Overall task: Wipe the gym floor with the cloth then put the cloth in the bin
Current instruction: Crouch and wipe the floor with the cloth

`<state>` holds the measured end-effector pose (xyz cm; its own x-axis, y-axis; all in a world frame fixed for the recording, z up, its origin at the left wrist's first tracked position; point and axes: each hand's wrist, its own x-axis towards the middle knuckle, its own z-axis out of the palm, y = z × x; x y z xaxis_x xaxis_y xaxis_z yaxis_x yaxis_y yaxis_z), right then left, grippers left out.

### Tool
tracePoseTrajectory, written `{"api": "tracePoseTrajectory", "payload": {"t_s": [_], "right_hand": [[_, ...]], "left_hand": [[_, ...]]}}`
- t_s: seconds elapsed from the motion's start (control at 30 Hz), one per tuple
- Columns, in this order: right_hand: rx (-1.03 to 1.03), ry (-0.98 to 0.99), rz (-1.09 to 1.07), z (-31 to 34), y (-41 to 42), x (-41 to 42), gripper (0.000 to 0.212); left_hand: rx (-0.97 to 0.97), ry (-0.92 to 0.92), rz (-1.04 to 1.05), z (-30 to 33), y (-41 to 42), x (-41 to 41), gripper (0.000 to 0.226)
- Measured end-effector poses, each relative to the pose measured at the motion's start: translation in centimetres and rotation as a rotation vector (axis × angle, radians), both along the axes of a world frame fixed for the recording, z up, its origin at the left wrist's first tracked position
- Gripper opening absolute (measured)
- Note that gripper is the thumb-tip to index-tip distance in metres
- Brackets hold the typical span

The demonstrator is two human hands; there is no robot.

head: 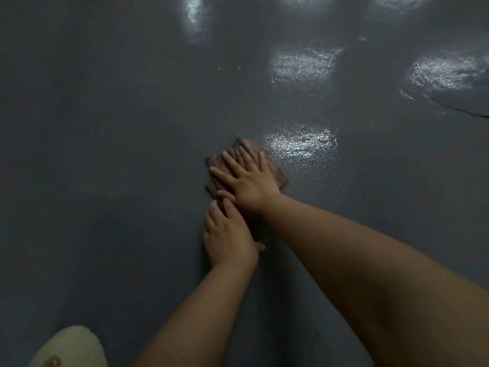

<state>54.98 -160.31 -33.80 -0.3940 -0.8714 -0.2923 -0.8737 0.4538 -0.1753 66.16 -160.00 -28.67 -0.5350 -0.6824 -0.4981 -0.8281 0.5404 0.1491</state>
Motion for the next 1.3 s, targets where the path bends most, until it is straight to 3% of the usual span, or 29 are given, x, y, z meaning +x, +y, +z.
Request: {"api": "tracePoseTrajectory", "payload": {"t_s": [0.1,0.27,0.43,0.67,0.77,0.93,1.1,1.13,1.2,1.3], "right_hand": [[-0.018,0.014,0.005,-0.4,0.3,-2.7,0.058],[-0.025,0.017,-0.328,-0.3,4.0,-6.8,0.059],[0.0,0.029,-0.651,-0.5,12.7,-10.7,0.059],[0.031,-0.021,-1.155,-0.1,18.8,-7.2,0.065],[0.065,-0.042,-1.048,0.0,17.1,-3.1,0.072],[0.096,-0.104,-0.662,0.4,15.3,2.3,0.08],[0.082,-0.1,-0.199,0.6,18.9,2.0,0.118],[0.06,-0.086,-0.125,0.7,19.6,1.6,0.115],[0.013,-0.08,-0.073,0.8,20.4,1.1,0.087],[-0.068,-0.044,-0.169,1.3,20.0,1.7,0.045]], "left_hand": [[0.032,-0.018,-0.013,-0.1,1.9,-0.3,0.113],[0.093,-0.054,-0.147,-0.4,3.1,-0.6,0.11],[0.082,-0.111,-0.226,-0.3,3.8,-0.5,0.117],[0.027,-0.11,-0.312,-0.2,6.0,0.0,0.112],[0.033,-0.117,-0.303,0.1,6.3,0.9,0.108],[0.0,-0.181,-0.273,0.7,6.4,2.6,0.107],[-0.04,-0.264,-0.187,0.4,7.1,4.9,0.094],[-0.043,-0.274,-0.163,0.3,7.6,5.3,0.092],[-0.046,-0.291,-0.124,0.1,8.5,6.2,0.093],[-0.043,-0.299,-0.077,-0.3,9.3,7.4,0.09]]}}
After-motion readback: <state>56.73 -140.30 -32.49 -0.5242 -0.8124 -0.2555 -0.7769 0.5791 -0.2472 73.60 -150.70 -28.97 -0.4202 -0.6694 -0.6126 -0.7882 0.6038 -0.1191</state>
